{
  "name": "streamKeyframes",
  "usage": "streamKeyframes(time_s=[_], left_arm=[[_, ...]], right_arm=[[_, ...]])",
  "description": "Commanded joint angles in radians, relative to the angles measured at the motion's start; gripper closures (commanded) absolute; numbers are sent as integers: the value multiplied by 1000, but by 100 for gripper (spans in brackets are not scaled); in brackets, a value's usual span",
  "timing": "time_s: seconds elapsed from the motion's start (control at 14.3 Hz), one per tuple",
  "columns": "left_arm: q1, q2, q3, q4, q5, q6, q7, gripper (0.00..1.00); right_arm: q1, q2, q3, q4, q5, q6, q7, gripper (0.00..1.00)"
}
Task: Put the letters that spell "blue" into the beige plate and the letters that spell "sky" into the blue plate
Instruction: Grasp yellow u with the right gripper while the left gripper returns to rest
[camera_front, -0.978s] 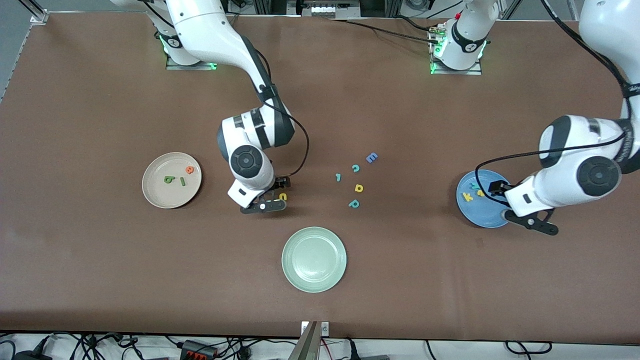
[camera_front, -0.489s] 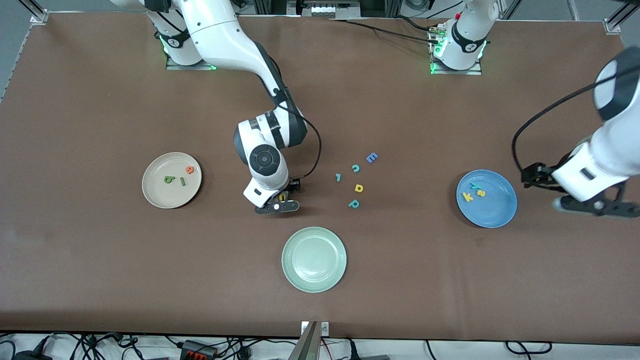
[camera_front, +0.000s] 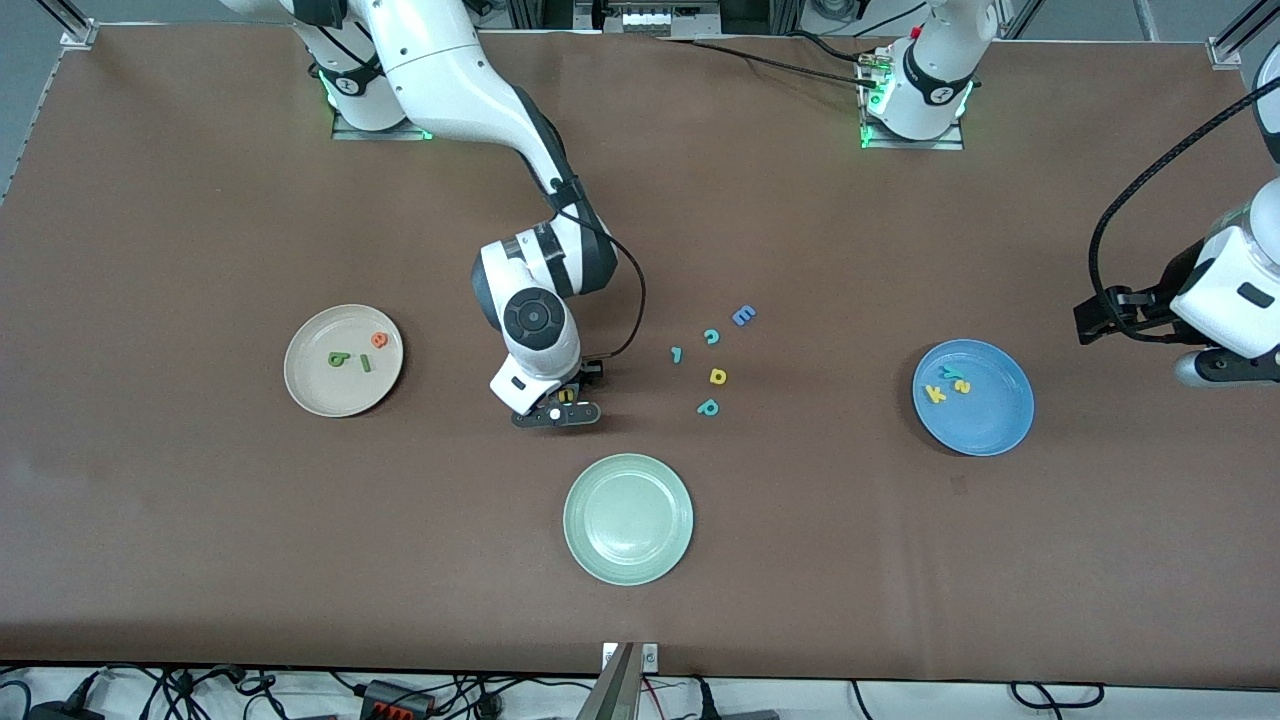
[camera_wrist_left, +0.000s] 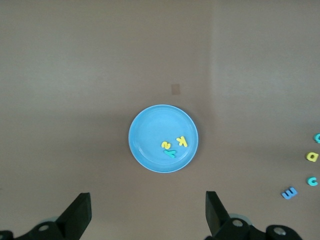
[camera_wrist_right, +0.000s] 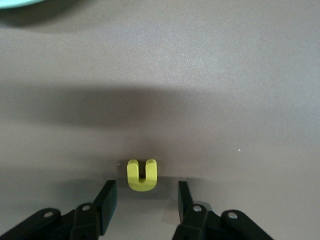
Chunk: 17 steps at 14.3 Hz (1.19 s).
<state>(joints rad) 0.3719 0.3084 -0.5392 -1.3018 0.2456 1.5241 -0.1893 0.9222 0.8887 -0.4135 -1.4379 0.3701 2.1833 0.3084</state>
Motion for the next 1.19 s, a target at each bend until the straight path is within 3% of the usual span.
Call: streamKeyframes(time_s=[0.0,0.14,0.49,0.63,0.77,0.91,0.98,1.12], left_arm=[[15,3,-10,18,-31,-1,-6,0],[15,3,-10,18,-32,-1,-6,0],[22,-26,25,-2,-103,2,31,0],[-84,-80,167,-55,-149,25,53,0],[-222,-138,368,-120,-237,56,111,0],[-351,-256,525,-288,-287,184,218,0],[-407,-300,582,-353,-285,227,253,0],[-424,-319,597,-364,-278,231,260,0]], right_arm=[[-3,22,1,28,16,13,11,43],[-3,30,1,28,16,35,11,43],[-3,36,1,30,16,44,8,58],[-3,36,1,37,16,39,8,65],[-11,35,1,40,18,32,5,73],[-17,29,1,42,19,30,6,78],[-19,26,-1,44,19,29,6,79],[-23,9,-13,42,18,24,3,79]])
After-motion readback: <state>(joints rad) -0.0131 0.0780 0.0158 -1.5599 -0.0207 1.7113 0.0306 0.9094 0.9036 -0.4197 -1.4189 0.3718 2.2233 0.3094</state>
